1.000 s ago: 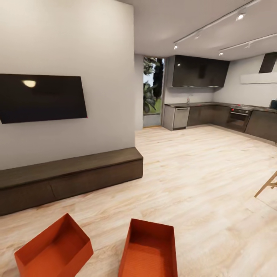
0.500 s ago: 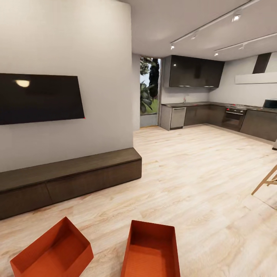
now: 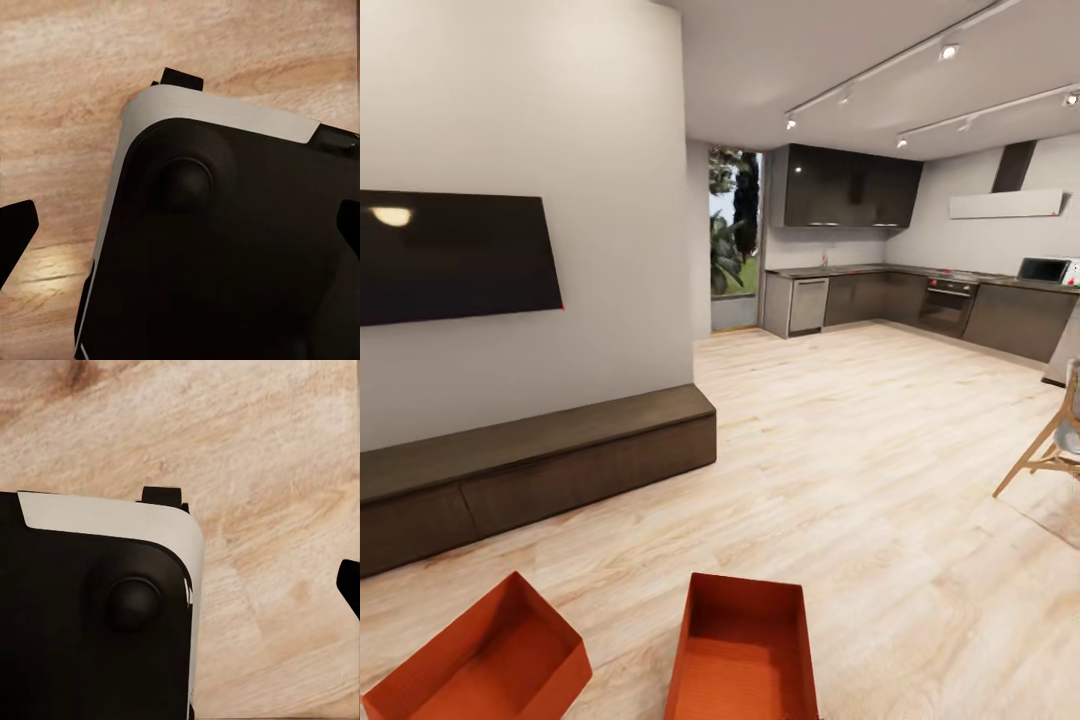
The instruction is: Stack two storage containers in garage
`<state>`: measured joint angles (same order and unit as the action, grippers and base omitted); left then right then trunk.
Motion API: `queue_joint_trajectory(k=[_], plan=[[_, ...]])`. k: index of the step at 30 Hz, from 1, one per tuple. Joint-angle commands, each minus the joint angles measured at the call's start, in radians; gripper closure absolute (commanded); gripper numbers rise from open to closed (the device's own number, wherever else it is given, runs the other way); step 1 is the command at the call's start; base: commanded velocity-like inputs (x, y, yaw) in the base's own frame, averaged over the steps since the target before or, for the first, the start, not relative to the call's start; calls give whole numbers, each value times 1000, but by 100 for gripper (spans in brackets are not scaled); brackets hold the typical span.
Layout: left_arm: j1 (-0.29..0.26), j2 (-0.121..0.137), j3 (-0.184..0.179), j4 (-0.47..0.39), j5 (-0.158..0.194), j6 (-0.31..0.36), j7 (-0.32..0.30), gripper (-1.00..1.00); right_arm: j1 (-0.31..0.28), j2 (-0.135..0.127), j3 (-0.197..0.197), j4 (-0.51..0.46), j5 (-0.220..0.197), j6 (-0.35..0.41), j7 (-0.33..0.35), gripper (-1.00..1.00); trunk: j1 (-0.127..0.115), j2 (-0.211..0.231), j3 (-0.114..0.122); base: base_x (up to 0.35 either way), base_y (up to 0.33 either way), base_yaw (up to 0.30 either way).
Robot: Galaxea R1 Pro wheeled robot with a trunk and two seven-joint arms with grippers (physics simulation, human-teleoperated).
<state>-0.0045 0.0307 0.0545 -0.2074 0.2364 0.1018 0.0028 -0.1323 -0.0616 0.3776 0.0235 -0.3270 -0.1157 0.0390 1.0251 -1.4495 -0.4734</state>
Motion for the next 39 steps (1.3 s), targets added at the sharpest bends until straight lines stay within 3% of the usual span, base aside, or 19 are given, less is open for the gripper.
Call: queue_joint_trajectory(k=[1, 21, 39], plan=[[0, 0, 5, -3, 4, 7, 0, -100, -1, 0, 8, 3, -10, -5, 4, -100, 0, -1, -1, 0, 0, -233], [0, 0, 5, -3, 4, 7, 0, -100, -1, 0, 9, 3, -9, -5, 4, -100, 0, -1, -1, 0, 0, -188], [1, -1, 7, -2, 4, 7, 1, -100, -1, -1, 23, 3, 1, -7, 4, -100, 0, -1, -1, 0, 0, -17]])
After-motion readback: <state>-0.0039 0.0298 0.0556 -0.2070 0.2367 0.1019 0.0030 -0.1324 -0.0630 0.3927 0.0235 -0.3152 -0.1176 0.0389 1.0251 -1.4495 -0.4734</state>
